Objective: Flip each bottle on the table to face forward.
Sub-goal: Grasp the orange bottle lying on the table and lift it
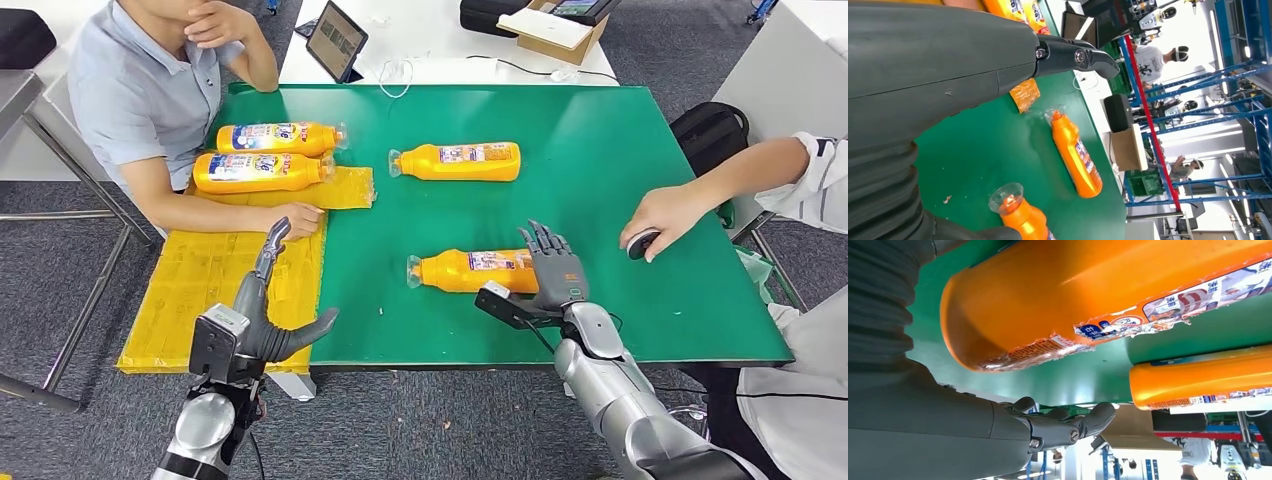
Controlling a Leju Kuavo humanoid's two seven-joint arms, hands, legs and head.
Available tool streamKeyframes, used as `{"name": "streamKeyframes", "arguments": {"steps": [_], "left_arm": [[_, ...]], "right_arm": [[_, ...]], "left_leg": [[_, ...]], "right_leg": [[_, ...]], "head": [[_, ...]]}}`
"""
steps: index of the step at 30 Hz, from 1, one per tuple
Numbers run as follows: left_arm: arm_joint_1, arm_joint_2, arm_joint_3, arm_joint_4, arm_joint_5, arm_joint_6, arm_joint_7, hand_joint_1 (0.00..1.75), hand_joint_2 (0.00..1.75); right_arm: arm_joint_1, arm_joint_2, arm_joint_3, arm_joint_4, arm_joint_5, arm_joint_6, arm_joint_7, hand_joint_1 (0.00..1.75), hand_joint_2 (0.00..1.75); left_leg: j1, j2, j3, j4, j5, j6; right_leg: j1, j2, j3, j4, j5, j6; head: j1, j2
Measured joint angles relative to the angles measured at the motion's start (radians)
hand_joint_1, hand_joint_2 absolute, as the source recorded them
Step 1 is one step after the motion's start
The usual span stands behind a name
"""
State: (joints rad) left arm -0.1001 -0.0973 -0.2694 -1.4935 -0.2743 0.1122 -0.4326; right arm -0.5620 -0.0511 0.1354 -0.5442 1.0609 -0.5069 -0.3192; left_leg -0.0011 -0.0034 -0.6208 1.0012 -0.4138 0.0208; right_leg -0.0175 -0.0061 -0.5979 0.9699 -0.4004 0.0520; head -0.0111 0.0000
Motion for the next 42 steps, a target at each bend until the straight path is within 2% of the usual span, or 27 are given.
{"name": "streamKeyframes", "arguments": {"steps": [4, 9, 11, 15, 17, 20, 24, 29, 30, 42], "left_arm": [[-0.004, 0.000, -0.002, 0.004, -0.017, 0.016, 0.010, 0.00, 1.75], [-0.014, 0.001, -0.002, 0.024, -0.055, 0.052, 0.043, 0.00, 1.75], [-0.014, 0.003, -0.002, 0.029, -0.058, 0.050, 0.050, 0.00, 1.75], [-0.012, 0.012, -0.002, 0.035, -0.062, 0.045, 0.055, 0.00, 1.75], [-0.011, 0.015, -0.002, 0.037, -0.070, 0.045, 0.055, 0.00, 1.75], [-0.006, 0.020, -0.001, 0.039, -0.088, 0.052, 0.055, 0.00, 1.75], [-0.005, 0.023, -0.001, 0.039, -0.092, 0.047, 0.055, 0.00, 1.75], [-0.005, 0.024, -0.001, 0.045, -0.090, 0.034, 0.055, 0.00, 1.75], [-0.005, 0.025, -0.001, 0.047, -0.088, 0.032, 0.055, 0.00, 1.75], [-0.006, 0.031, -0.001, 0.059, -0.078, 0.026, 0.048, 0.00, 1.75]], "right_arm": [[-0.007, 0.000, 0.005, 0.009, 0.006, -0.007, -0.004, 0.00, 1.75], [-0.018, 0.000, 0.028, 0.027, 0.045, 0.005, 0.038, 0.00, 1.75], [-0.022, 0.001, 0.035, 0.041, 0.049, 0.057, 0.069, 0.00, 1.75], [-0.066, -0.003, 0.049, 0.078, 0.051, 0.238, 0.140, 0.03, 1.75], [-0.089, -0.007, 0.054, 0.093, 0.043, 0.277, 0.133, 0.14, 1.75], [-0.091, -0.010, 0.057, 0.100, 0.024, 0.245, 0.080, 0.33, 1.75], [-0.087, -0.007, 0.066, 0.102, 0.015, 0.256, 0.057, 1.15, 1.75], [-0.093, -0.008, 0.079, 0.105, 0.012, 0.270, 0.067, 1.68, 1.75], [-0.095, -0.008, 0.080, 0.106, 0.010, 0.272, 0.068, 1.73, 1.75], [-0.102, -0.012, 0.081, 0.121, -0.020, 0.282, 0.038, 1.75, 1.75]], "left_leg": [[0.000, 0.000, 0.000, 0.000, 0.000, 0.000], [0.000, 0.000, 0.000, 0.000, 0.000, 0.000], [0.000, 0.000, 0.000, 0.000, 0.000, 0.000], [0.000, 0.002, 0.002, 0.000, 0.000, 0.000], [0.000, 0.001, 0.004, 0.000, 0.000, 0.000], [0.000, 0.000, 0.004, 0.000, 0.000, 0.000], [0.000, 0.000, 0.004, 0.000, 0.000, 0.000], [0.000, 0.000, 0.005, 0.000, 0.000, 0.000], [0.000, 0.000, 0.005, 0.000, 0.000, 0.000], [0.000, 0.000, 0.005, 0.000, 0.000, 0.000]], "right_leg": [[0.000, 0.000, 0.000, 0.000, 0.000, 0.000], [0.000, 0.000, 0.000, 0.000, 0.000, 0.000], [0.000, 0.000, 0.000, 0.000, 0.000, 0.000], [0.000, 0.001, 0.001, 0.000, 0.000, 0.000], [0.000, 0.001, 0.003, 0.000, 0.000, 0.000], [0.000, 0.000, 0.004, 0.000, 0.000, 0.000], [0.000, 0.000, 0.004, 0.000, 0.000, 0.000], [0.000, 0.000, 0.004, 0.000, 0.000, 0.000], [0.000, 0.000, 0.004, 0.000, 0.000, 0.000], [0.000, 0.000, 0.004, 0.000, 0.000, 0.000]], "head": [[0.000, 0.000], [0.000, 0.000], [0.000, 0.000], [0.000, 0.000], [0.000, 0.000], [0.000, 0.000], [0.000, 0.000], [0.000, 0.000], [0.000, 0.000], [0.000, 0.000]]}}
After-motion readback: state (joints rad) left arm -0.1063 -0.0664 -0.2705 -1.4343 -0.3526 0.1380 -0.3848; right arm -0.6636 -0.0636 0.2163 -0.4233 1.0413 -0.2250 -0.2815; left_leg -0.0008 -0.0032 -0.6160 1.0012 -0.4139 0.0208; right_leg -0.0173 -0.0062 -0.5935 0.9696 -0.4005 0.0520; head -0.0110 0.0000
